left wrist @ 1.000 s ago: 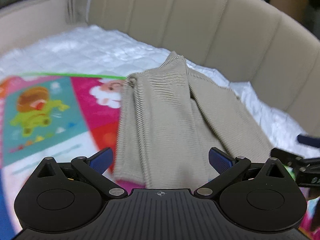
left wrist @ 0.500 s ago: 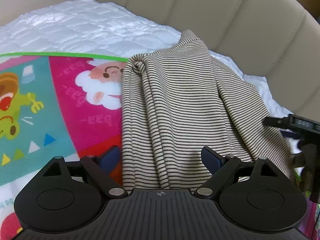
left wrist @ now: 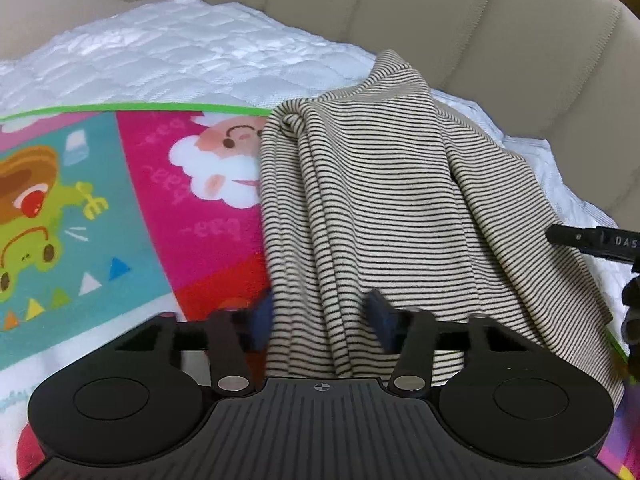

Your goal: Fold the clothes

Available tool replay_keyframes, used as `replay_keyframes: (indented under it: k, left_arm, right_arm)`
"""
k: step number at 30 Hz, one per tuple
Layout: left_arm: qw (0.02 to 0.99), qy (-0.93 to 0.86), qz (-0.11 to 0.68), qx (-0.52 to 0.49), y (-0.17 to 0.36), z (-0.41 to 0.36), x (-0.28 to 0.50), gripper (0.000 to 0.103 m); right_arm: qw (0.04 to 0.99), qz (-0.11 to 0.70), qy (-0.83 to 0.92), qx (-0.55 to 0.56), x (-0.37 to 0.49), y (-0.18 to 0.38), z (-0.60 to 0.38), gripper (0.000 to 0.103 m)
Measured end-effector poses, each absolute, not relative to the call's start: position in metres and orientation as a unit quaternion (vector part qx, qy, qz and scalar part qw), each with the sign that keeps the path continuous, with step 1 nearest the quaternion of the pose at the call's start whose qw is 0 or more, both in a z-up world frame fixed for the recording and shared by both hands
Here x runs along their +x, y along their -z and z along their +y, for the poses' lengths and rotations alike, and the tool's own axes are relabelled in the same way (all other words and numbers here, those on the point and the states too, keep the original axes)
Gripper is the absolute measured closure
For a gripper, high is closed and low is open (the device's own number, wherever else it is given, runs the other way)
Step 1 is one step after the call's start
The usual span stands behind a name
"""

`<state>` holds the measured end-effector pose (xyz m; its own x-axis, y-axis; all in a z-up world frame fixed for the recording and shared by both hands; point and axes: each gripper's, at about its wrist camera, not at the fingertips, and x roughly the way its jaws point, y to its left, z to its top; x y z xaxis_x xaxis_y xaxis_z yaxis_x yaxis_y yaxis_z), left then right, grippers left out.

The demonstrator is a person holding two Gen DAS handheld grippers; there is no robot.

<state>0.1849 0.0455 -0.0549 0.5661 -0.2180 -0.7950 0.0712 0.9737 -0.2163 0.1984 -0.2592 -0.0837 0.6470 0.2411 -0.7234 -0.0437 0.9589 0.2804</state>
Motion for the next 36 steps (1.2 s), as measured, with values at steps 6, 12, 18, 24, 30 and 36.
replay_keyframes:
  k: [6, 12, 18, 24, 30, 36]
  left_arm:
    - [0.881, 0.082, 0.459, -0.08, 0.053, 0.045, 0.18, 0.08]
    - [0.878, 0.084, 0.461, -0.097, 0.053, 0.049, 0.177, 0.082]
    - [0.867, 0.094, 0.477, -0.108, 0.048, 0.058, 0.168, 0.087]
    - [0.847, 0.115, 0.514, -0.068, 0.043, 0.065, 0.126, 0.088]
    - [0.813, 0.141, 0.564, -0.028, 0.035, 0.077, 0.07, 0.088]
    - [0.812, 0.154, 0.561, -0.041, 0.007, 0.104, 0.037, 0.078]
  right_arm:
    - [0.941, 0.325, -0.068, -0.058, 0.168, 0.064, -0.214, 0.057]
    - [0.922, 0.372, -0.101, -0.025, 0.17, 0.083, -0.209, 0.056]
    - [0.911, 0.385, -0.147, -0.008, 0.169, 0.084, -0.199, 0.087]
    - [0.884, 0.425, -0.193, -0.037, 0.129, 0.078, -0.182, 0.09]
    - [0.836, 0.496, -0.233, -0.038, 0.077, 0.066, -0.17, 0.09]
    - [0.795, 0.538, -0.267, -0.082, 0.031, 0.062, -0.148, 0.09]
